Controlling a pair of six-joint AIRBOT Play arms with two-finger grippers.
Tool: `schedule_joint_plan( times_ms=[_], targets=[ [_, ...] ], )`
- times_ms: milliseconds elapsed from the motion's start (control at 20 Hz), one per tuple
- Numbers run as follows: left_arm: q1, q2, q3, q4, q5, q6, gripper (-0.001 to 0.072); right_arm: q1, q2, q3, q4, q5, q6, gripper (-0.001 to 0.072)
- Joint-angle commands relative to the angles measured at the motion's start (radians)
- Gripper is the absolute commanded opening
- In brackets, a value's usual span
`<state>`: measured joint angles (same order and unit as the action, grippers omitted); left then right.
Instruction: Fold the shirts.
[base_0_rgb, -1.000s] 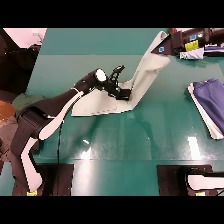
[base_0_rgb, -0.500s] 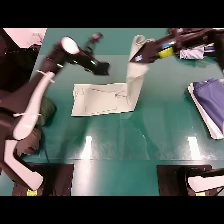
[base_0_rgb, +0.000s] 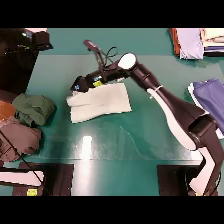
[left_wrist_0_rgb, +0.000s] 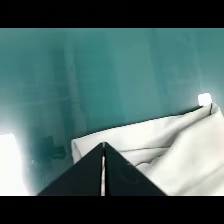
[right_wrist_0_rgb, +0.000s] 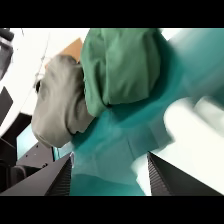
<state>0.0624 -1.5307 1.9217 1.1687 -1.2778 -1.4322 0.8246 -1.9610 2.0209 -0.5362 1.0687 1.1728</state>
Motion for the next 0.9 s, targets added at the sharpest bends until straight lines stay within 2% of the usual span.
schedule_joint_plan(
  times_ms=[0, 200, 350, 450, 500, 550, 600, 850],
  targets=[
    [0.037, 0.026, 0.001, -0.002, -0.04, 0.0, 0.0028, -0.004, -0.036, 0.03, -0.07, 0.077, 0.003, 0.0481],
    [0.018, 0.026, 0.001, -0.029, -0.046, 0.0, 0.0028, -0.196, 0.11, -0.182, -0.223, 0.233, 0.07, 0.0478],
    [0.0, 0.024, 0.001, -0.029, -0.046, 0.001, 0.0028, -0.353, 0.225, -0.382, -0.336, 0.236, 0.118, 0.0478],
    [-0.018, 0.024, -0.008, -0.029, -0.04, 0.015, 0.0028, -0.45, 0.263, -0.48, -0.322, 0.237, 0.118, 0.0482],
    [-0.029, 0.024, -0.012, -0.028, -0.039, 0.023, 0.0028, -0.485, 0.263, -0.509, -0.311, 0.238, 0.118, 0.0543],
    [-0.043, 0.023, -0.018, -0.028, -0.037, 0.026, 0.0029, -0.517, 0.256, -0.532, -0.293, 0.24, 0.117, 0.0675],
    [-0.056, 0.023, -0.026, -0.028, -0.031, 0.026, 0.0028, -0.542, 0.243, -0.554, -0.269, 0.239, 0.117, 0.071],
    [-0.111, 0.019, -0.053, -0.029, 0.002, 0.029, 0.0028, -0.538, 0.104, -0.54, -0.138, 0.24, 0.09, 0.0702]
  ],
)
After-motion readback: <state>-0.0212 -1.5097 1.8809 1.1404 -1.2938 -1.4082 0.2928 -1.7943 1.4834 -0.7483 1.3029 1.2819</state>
